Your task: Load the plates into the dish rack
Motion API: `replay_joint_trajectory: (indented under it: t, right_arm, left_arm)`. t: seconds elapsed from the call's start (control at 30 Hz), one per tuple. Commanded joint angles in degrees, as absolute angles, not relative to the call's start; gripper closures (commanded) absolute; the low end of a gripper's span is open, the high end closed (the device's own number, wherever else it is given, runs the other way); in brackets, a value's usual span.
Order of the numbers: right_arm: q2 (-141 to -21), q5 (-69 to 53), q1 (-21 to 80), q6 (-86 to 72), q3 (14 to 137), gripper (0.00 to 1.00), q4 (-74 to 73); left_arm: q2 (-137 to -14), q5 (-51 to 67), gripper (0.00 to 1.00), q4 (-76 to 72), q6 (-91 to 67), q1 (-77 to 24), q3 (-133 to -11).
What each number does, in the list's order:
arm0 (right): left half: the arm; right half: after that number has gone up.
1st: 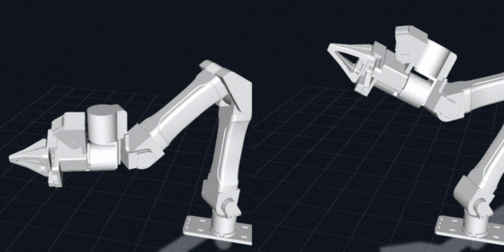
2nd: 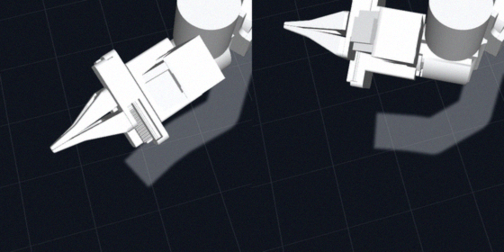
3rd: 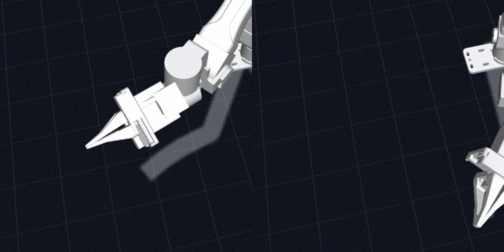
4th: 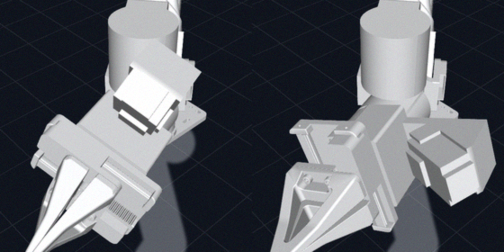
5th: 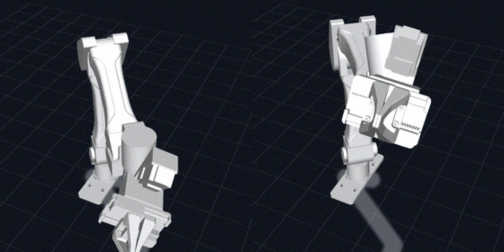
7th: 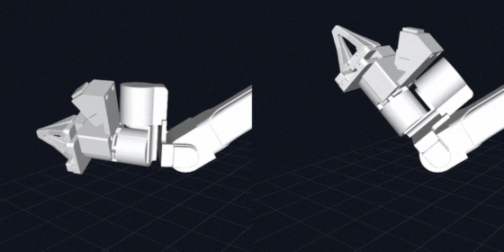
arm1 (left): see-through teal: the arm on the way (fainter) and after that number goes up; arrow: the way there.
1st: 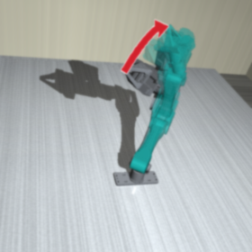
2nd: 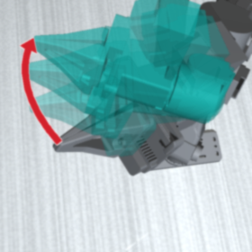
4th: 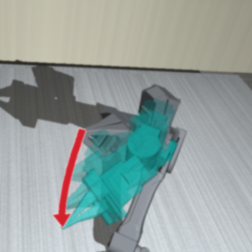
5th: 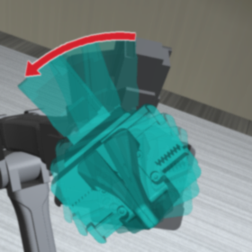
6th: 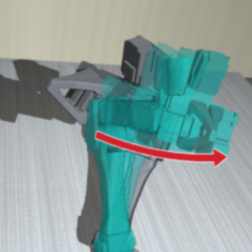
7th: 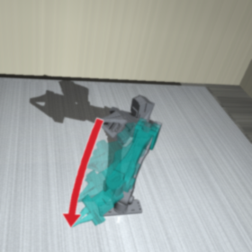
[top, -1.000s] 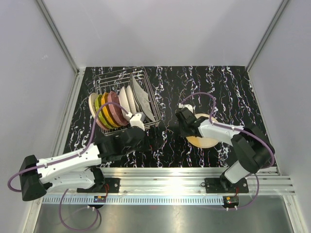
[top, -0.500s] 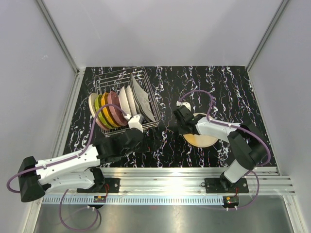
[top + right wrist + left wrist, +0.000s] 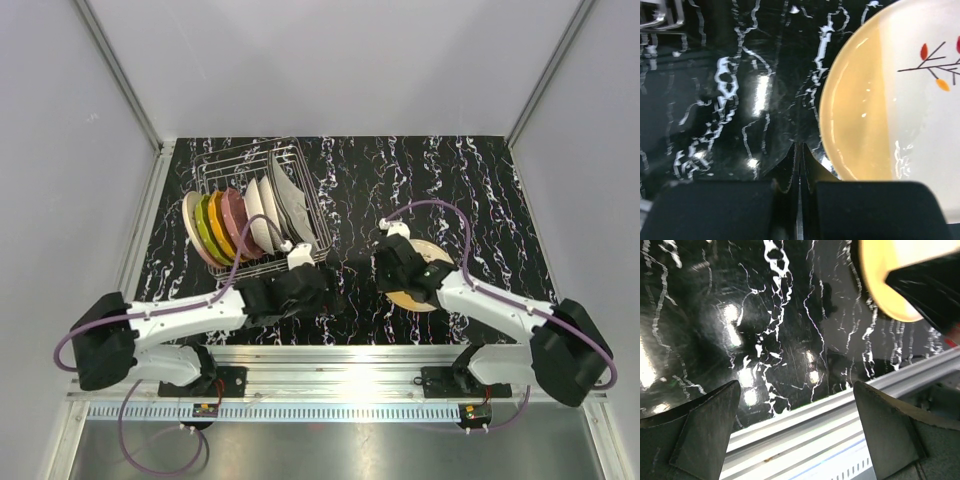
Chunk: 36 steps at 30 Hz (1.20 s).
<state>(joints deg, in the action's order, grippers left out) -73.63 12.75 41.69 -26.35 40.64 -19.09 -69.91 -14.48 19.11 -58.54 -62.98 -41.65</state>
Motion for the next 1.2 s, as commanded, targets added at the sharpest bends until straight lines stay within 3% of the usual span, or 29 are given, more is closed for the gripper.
replay_joint_trajectory:
  t: [0.0, 0.13, 0.17, 0.2, 0.23, 0.27, 0.33, 0.37, 0.47, 0.67, 0.83, 1.1, 1.17]
  right_arm:
    - [-68.9, 12.0, 43.6, -29.5, 38.2, 1.00, -15.6]
    - [-66.2, 12.9, 44.4, -30.5, 36.9, 1.00, -18.0]
    - [-65.3, 13.4, 44.4, -30.3, 36.7, 0.96, -18.5]
    - [-65.0, 14.0, 44.4, -30.6, 36.7, 0.84, -19.2]
    - [-64.6, 14.5, 44.4, -30.8, 36.8, 0.61, -20.6]
    - [-64.2, 15.8, 44.4, -31.5, 37.2, 0.45, -21.4]
    - [-64.0, 19.9, 44.4, -33.7, 37.4, 0.35, -23.7]
    - [-64.2, 21.8, 44.4, -35.1, 38.0, 0.22, -24.6]
    - [-66.7, 27.7, 44.3, -38.9, 39.7, 0.02, -28.0]
    - [-73.5, 27.3, 43.9, -38.1, 43.3, 0.02, -27.1]
    - [-78.3, 25.2, 43.9, -33.6, 44.7, 0.32, -23.6]
    - [-89.0, 26.0, 43.9, -30.0, 50.2, 0.36, -24.3]
    - [-91.8, 26.6, 43.9, -29.2, 51.9, 0.42, -24.3]
  left_arm:
    - [-75.1, -12.9, 0.01, 14.8, -60.9, -63.3, -47.1]
    - [-79.4, -12.1, 0.01, 13.7, -61.6, -63.3, -51.1]
    - [-79.9, -12.1, 0.01, 13.1, -61.8, -63.3, -51.3]
    - [-80.3, -12.1, 0.01, 12.5, -62.0, -63.2, -51.2]
    - [-80.4, -12.0, 0.01, 11.8, -62.1, -63.2, -50.7]
    - [-80.6, -11.5, 0.01, 10.2, -62.4, -63.3, -50.3]
    - [-81.4, -11.0, 0.01, 9.1, -62.5, -63.3, -50.1]
    - [-82.0, -10.4, 0.01, 8.5, -62.4, -63.2, -50.3]
    - [-82.7, -9.1, 0.01, 7.9, -61.6, -63.3, -50.7]
    - [-82.9, -9.8, 0.01, 9.5, -61.0, -63.3, -50.3]
    - [-78.1, -11.6, 0.01, 9.1, -62.0, -63.3, -45.1]
    - [-70.0, -12.8, 0.01, 11.6, -61.4, -63.3, -39.5]
    - [-69.7, -12.6, 0.01, 12.4, -61.3, -63.3, -39.2]
